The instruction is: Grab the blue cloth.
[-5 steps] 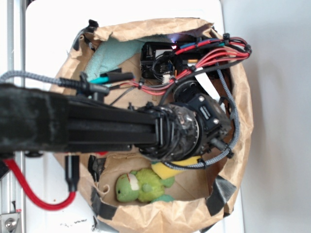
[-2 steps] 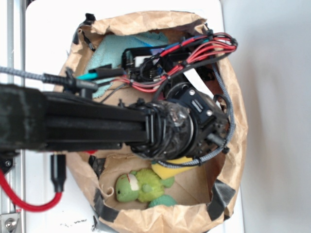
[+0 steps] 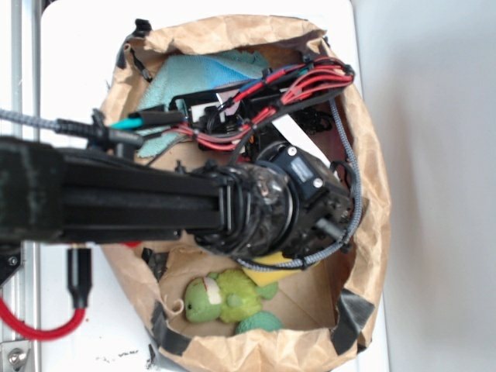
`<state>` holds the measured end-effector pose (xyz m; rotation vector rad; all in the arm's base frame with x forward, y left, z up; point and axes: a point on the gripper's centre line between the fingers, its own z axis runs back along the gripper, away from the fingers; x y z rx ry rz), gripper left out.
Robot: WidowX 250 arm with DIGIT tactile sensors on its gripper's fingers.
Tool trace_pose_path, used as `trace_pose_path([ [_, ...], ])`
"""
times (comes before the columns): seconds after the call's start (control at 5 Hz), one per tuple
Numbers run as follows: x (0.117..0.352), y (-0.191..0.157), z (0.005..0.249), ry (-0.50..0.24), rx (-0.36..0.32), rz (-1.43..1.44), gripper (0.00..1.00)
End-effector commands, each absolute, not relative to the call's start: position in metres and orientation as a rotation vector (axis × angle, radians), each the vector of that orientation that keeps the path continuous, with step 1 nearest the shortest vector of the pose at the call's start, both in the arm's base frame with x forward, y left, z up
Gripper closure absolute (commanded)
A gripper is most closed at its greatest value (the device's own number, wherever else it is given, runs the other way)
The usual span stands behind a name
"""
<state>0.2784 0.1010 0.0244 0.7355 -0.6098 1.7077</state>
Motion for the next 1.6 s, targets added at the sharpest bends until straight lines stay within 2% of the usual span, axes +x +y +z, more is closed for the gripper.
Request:
trace_pose_path([
  [0.0, 0.279, 0.101, 0.032, -0.681, 0.732, 1.788, 0.00],
  [0.4, 0.298, 0.106, 0.025, -0.715, 0.759, 1.846, 0.00],
  [0.6, 0.292, 0.105, 0.037, -0.686, 0.723, 1.825, 0.00],
  [0.8, 0.281, 0.103, 0.053, -0.636, 0.669, 1.806, 0.00],
  [1.0, 0.266, 0.109, 0.070, -0.594, 0.585, 1.796, 0.00],
  [1.2, 0.259, 0.119, 0.076, -0.533, 0.528, 1.803, 0.00],
  [1.4, 0.250, 0.130, 0.073, -0.525, 0.458, 1.822, 0.00],
])
